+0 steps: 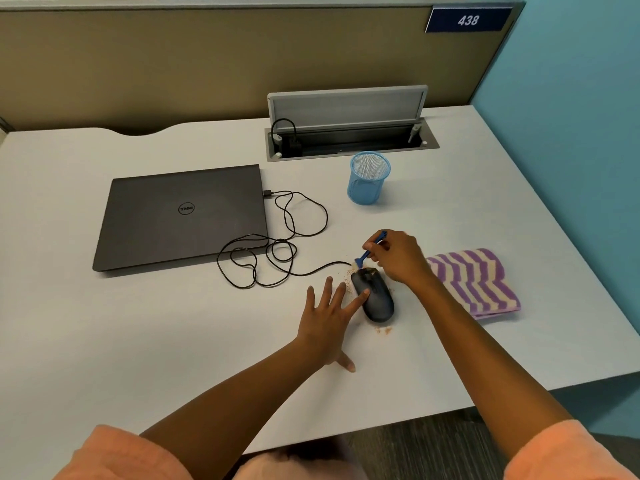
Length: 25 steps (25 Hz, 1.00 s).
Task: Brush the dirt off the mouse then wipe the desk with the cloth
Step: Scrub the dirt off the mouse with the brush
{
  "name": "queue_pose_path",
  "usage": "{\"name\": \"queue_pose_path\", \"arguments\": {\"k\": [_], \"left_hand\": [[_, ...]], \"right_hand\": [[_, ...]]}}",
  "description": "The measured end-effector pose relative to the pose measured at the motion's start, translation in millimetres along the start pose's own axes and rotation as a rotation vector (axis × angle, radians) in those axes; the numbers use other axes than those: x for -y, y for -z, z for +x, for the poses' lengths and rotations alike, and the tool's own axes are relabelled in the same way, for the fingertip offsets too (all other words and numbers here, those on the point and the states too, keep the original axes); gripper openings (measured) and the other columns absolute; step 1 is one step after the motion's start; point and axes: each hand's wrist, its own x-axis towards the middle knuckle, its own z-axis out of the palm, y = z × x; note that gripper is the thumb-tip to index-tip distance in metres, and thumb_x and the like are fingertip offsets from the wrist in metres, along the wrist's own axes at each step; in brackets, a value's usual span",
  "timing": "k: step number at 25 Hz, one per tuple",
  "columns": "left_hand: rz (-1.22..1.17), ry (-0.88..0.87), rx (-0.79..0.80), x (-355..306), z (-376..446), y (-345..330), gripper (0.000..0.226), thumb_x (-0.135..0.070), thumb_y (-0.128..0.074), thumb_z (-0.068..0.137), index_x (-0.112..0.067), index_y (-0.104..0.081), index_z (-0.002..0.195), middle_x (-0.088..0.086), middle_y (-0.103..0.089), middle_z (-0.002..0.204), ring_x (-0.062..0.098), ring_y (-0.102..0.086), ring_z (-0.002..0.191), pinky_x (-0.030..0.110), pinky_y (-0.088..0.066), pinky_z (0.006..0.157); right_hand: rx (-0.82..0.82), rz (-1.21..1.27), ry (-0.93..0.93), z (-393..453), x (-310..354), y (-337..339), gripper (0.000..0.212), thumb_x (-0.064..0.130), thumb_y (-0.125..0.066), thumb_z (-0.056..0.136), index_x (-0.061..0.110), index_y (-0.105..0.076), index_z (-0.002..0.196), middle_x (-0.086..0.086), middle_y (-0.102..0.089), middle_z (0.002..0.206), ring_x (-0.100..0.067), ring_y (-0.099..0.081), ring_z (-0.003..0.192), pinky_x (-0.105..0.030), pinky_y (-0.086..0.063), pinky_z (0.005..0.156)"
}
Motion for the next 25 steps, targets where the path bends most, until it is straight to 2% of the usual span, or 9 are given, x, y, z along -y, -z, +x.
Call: {"name": "queue_pose_path", "arguments": {"k": [2, 3, 7, 10, 13, 19, 25], "left_hand": [[0.006, 0.001, 0.001, -0.6, -0.6, 0.5, 0.138, -0.074, -0.074, 0.064, -0.034, 0.023, 0.153, 0.013, 0.013, 0.165, 0.039, 0.019, 0.148, 0.061, 0.007, 0.115], [0.006, 0.002, 0.004, -0.8, -0.9, 0.9, 0.138, -0.074, -0.074, 0.064, -0.034, 0.023, 0.153, 0.013, 0.013, 0.165, 0.039, 0.02, 0.148, 0.061, 0.007, 0.115], [-0.003, 0.004, 0.007, -1.9, -1.6, 2.7, 0.137, -0.073, -0.075, 0.065, -0.034, 0.022, 0.154, 0.012, 0.013, 0.165, 0.039, 0.02, 0.148, 0.061, 0.007, 0.116], [0.001, 0.0, 0.009, -2.2, -2.3, 4.1, 0.136, -0.073, -0.074, 0.065, -0.033, 0.021, 0.154, 0.012, 0.013, 0.165, 0.039, 0.02, 0.148, 0.061, 0.007, 0.116], [0.004, 0.005, 0.013, -2.7, -3.6, 5.5, 0.136, -0.072, -0.075, 0.066, -0.033, 0.021, 0.154, 0.012, 0.013, 0.165, 0.038, 0.02, 0.148, 0.061, 0.007, 0.116], [-0.007, 0.003, 0.014, -3.1, -3.6, 6.8, 0.138, -0.072, -0.076, 0.065, -0.033, 0.023, 0.153, 0.012, 0.012, 0.165, 0.038, 0.02, 0.148, 0.061, 0.006, 0.116], [-0.006, 0.005, 0.018, -2.7, -3.2, 4.6, 0.138, -0.072, -0.076, 0.064, -0.033, 0.023, 0.153, 0.012, 0.012, 0.165, 0.038, 0.02, 0.148, 0.06, 0.007, 0.116]], "right_hand": [[0.108, -0.069, 0.01, 0.4, 1.5, -9.1, 0.014, 0.026, -0.057, 0.093, 0.019, -0.07, 0.095, -0.005, -0.073, 0.101, -0.021, -0.066, 0.09, -0.031, -0.053, 0.079], [0.099, -0.096, -0.007, 1.8, 0.9, -10.2, 0.014, 0.024, -0.057, 0.093, 0.018, -0.07, 0.097, -0.005, -0.073, 0.103, -0.022, -0.066, 0.092, -0.029, -0.05, 0.076], [-0.103, -0.181, -0.057, 8.0, -7.2, 1.3, 0.017, 0.017, -0.058, 0.093, 0.013, -0.067, 0.108, -0.009, -0.07, 0.111, -0.028, -0.065, 0.1, -0.033, -0.052, 0.083], [-0.025, -0.034, -0.03, 6.4, -6.5, -1.8, 0.007, 0.021, -0.058, 0.094, 0.02, -0.066, 0.095, -0.009, -0.072, 0.104, -0.026, -0.069, 0.095, -0.038, -0.057, 0.088], [0.03, 0.024, -0.066, 3.0, -13.1, -2.2, 0.01, 0.022, -0.057, 0.094, 0.022, -0.066, 0.088, -0.01, -0.073, 0.102, -0.025, -0.069, 0.094, -0.043, -0.056, 0.089], [-0.096, 0.079, -0.142, 4.0, -28.1, 15.2, 0.012, 0.014, -0.062, 0.091, 0.013, -0.071, 0.099, -0.011, -0.073, 0.104, -0.029, -0.069, 0.097, -0.045, -0.056, 0.089], [-0.065, 0.103, -0.14, -7.8, -31.0, 9.2, 0.014, 0.011, -0.061, 0.091, 0.01, -0.071, 0.101, -0.012, -0.072, 0.106, -0.029, -0.068, 0.099, -0.046, -0.056, 0.089]]}}
